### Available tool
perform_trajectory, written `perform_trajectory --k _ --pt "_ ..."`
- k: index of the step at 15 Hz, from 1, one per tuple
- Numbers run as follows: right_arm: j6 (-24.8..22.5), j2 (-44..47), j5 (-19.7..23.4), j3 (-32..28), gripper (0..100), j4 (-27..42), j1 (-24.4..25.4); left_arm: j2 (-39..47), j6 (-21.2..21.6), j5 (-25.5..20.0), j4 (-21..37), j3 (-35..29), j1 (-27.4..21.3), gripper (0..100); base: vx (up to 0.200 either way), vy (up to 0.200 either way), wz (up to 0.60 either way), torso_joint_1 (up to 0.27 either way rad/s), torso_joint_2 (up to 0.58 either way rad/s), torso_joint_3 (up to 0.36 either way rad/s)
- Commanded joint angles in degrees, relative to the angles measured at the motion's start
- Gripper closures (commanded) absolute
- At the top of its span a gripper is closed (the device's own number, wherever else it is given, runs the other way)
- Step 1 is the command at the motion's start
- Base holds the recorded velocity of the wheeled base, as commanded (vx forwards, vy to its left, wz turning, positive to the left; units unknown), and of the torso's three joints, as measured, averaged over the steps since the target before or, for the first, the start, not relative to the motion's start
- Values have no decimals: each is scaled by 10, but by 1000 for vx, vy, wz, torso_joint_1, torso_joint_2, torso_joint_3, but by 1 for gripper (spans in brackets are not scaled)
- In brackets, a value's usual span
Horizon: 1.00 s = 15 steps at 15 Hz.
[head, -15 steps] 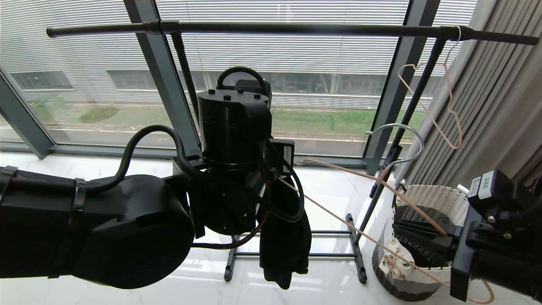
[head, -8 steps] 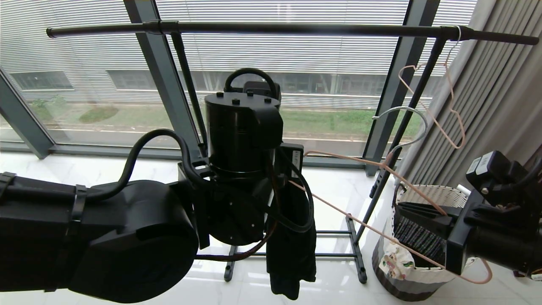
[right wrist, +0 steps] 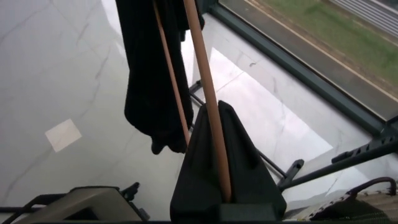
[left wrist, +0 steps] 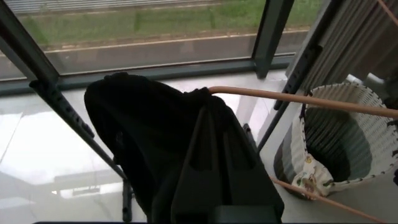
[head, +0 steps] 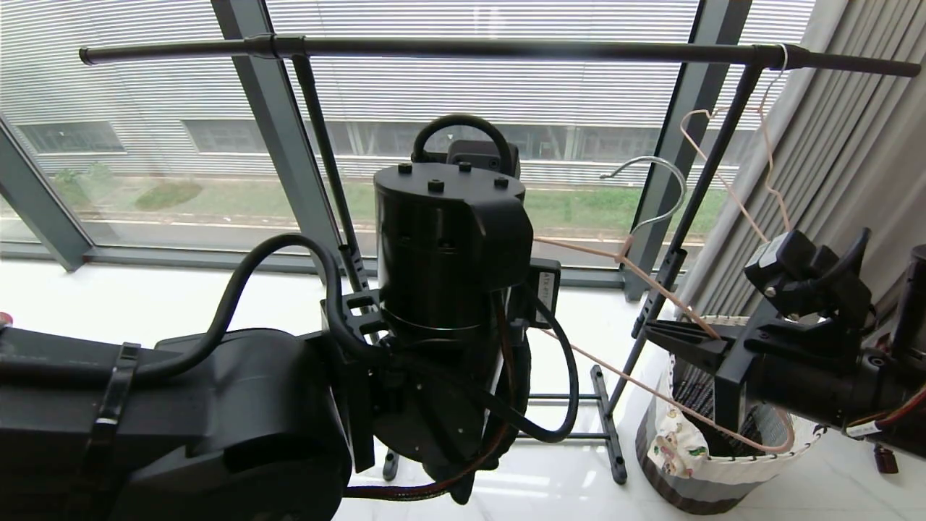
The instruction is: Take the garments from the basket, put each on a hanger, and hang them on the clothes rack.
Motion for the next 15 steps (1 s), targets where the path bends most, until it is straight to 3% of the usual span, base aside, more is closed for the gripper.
perform_trajectory --k 1,7,11,15 --pt "-1 21 1 -9 100 -1 12 0 -7 -1 0 -9 -10 100 0 0 0 0 0 0" --pt "0 62 -4 -25 100 -21 25 -1 -18 -1 0 -41 -7 100 0 0 0 0 0 0" --pt "25 70 -37 -25 100 -41 47 -4 -23 -1 0 -37 -7 100 0 0 0 0 0 0" --pt "44 56 -54 -16 100 -41 60 -28 -20 -1 -1 -29 30 100 0 0 0 0 0 0"
